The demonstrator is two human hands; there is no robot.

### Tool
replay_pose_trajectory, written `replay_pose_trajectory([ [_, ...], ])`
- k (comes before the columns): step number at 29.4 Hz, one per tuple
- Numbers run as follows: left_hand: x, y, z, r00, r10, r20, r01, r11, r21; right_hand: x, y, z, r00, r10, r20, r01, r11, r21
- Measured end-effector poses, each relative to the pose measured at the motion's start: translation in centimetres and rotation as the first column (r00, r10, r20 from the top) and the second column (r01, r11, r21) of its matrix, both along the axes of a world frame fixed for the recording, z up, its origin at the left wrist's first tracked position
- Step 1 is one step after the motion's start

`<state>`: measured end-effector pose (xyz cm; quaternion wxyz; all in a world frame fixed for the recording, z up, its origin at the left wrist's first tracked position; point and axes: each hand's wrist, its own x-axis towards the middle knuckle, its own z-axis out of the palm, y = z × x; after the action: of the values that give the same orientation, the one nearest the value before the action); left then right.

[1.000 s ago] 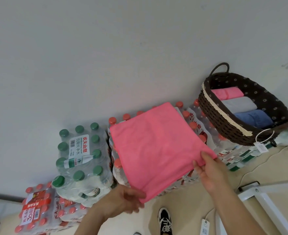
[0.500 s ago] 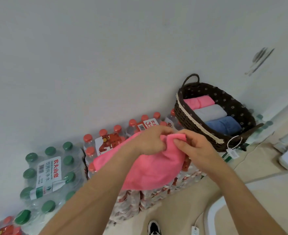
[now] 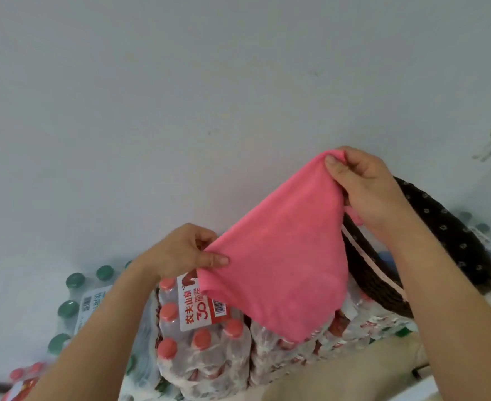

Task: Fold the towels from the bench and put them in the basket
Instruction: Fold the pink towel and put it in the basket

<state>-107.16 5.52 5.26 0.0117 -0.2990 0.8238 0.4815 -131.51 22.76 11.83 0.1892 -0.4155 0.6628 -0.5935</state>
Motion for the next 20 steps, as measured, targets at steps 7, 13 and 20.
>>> replay_pose_trajectory([
  [7,0.4,-3.0,4.7,0.687,0.459,-0.563,-0.645,0.742,-0.182,-3.8,-5.4,3.2,0.971,-0.129,-0.203,0.102,0.985,-0.139],
  [13,0.7,-2.0,7.8,0.511,0.37,-0.776,-0.775,0.589,-0.229,-4.5,-6.1,3.8,0.942,-0.207,-0.265,0.134,0.954,-0.27],
  [20,4.9,3.6,1.2,0.772,0.399,-0.495,-0.593,0.733,-0.334,-0.8,1.2,-6.8,0.981,-0.068,-0.18,0.084,0.993,0.079],
])
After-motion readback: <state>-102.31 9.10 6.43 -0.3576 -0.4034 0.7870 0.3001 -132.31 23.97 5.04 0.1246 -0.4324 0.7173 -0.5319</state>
